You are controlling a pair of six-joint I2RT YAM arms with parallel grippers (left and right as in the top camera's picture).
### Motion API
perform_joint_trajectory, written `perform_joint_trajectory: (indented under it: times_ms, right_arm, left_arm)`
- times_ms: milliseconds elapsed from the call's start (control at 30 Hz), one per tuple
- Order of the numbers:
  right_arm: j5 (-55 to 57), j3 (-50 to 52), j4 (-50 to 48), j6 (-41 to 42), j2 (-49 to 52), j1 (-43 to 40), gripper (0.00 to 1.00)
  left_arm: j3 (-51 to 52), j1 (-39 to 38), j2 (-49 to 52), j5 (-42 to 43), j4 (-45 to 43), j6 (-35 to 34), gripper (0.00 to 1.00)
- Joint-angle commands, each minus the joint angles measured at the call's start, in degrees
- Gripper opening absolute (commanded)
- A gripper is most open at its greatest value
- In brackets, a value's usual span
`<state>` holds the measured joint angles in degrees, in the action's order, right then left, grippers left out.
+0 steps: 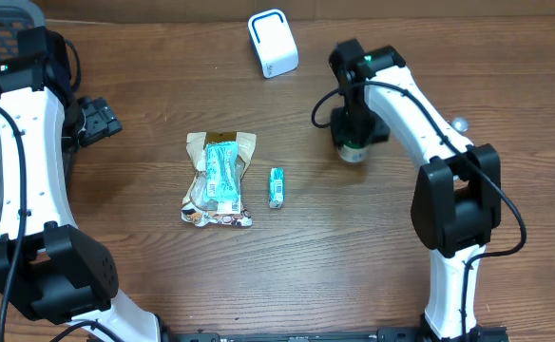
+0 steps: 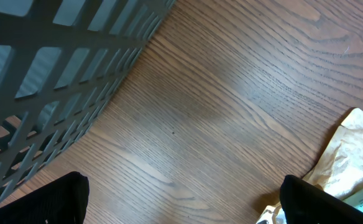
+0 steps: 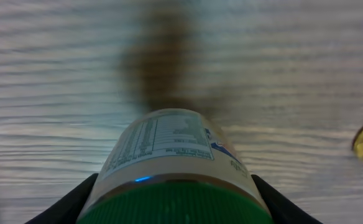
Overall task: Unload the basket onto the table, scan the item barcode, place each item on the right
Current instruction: 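Move the jar to the table's right side and set it upright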
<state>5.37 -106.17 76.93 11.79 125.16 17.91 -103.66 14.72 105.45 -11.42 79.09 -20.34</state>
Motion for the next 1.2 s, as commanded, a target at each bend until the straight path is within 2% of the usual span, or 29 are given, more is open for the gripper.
perform_joint_trajectory:
  times_ms: [0, 200, 367, 600, 700, 900, 1167]
  right_arm:
    - [0.55, 2.08, -0.76, 1.97, -0.68, -2.08, 0.33]
    - [0.57, 4.44, -1.70, 1.95, -0.68, -4.04, 0.34]
    - [0.59, 4.98, -2.01, 1.95, -0.68, -4.17, 0.58]
    - [0.59, 4.98, -1.62, 1.92, -0.68, -4.17, 0.67]
    - [0.59, 4.98, -1.64, 1.92, -0.66, -4.17, 0.76]
    - [0.59, 5.01, -1.64, 1.95, -0.66, -4.17, 0.80]
    - [2.40, 4.98, -5.42, 1.70, -0.66, -4.17, 0.91]
  left_arm:
    - [-1.01, -0.13, 0.57, -0.76, -0.04, 1.05, 1.00]
    - [-0.98, -0.13, 0.57, -0.76, -0.04, 1.07, 0.99]
    - [-1.01, -0.13, 0.57, -0.76, -0.04, 1.05, 0.99]
    - [-1.01, -0.13, 0.57, -0.76, -0.04, 1.07, 0.99]
    - [-1.01, -0.13, 0.57, -0.76, -0.04, 1.07, 1.00]
    - [-1.01, -0.15, 0.57, -0.76, -0.04, 1.07, 1.00]
    - [-1.01, -0.15, 0.57, -0.76, -0.07, 1.07, 1.00]
